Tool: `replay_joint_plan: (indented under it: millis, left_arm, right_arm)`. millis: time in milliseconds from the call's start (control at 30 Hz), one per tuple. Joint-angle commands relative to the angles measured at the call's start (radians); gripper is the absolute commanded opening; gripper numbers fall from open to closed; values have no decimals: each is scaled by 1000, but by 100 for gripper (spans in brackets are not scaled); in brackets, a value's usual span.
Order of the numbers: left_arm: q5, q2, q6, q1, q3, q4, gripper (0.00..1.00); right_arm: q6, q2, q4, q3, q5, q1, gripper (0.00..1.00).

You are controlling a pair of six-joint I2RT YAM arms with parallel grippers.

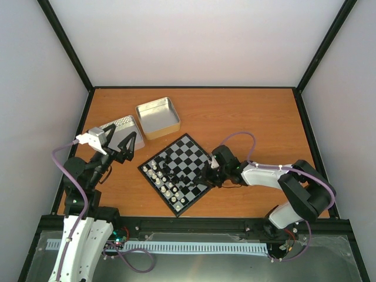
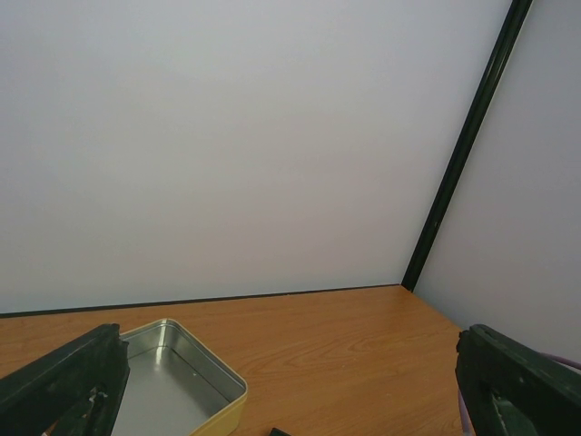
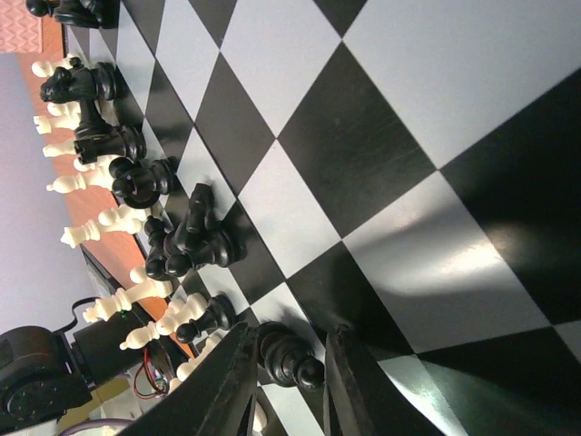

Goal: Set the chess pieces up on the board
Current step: Pick up the chess piece from the chessboard.

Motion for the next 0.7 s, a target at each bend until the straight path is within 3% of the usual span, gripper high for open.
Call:
replay_joint_plan:
  millis: [0,400,667]
  left_arm:
    - [0,-11,20,9,-1,32,100]
    - [1,-9,16,9,-3,35,100]
    - [0,-10,12,9,-4,37,100]
  right_arm:
    - [10,12,49,-13,-17,12,21]
    - [22,45,80,-31,-38,15,26]
    - [26,61,84,-26,-27,21,21]
